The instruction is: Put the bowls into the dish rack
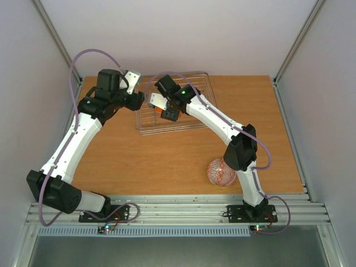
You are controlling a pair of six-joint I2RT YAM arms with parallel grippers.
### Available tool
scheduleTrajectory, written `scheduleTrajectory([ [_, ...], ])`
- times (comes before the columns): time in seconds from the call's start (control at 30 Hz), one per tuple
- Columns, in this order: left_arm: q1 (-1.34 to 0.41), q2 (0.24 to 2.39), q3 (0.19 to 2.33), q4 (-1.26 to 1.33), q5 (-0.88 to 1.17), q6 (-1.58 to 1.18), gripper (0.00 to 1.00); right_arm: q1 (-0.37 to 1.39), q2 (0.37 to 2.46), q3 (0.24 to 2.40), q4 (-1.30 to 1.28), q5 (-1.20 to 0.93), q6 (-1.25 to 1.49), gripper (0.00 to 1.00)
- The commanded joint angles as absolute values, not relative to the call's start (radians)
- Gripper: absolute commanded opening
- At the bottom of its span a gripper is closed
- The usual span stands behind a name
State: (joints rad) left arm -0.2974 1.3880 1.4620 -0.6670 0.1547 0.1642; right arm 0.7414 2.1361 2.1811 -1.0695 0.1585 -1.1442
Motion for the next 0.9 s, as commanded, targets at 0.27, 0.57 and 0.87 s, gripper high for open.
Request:
scheduleTrajectory([
  [0.27, -0.29, 1.384, 1.442, -0.602, 0.177, 0.157, 0.64, 0.749, 2.147, 2.074, -0.818, 0.247, -1.246, 0.01],
  [0.57, -0.284, 1.396, 1.438, -0.594, 0.178, 0.16, 0.64, 0.804, 2.066, 1.941, -0.761, 0.265, -1.264, 0.01],
  [0.87, -0.284, 1.397, 1.43, -0.588, 0.184, 0.158, 0.64, 0.836, 2.007, 1.848, -0.623, 0.349, -1.336, 0.01],
])
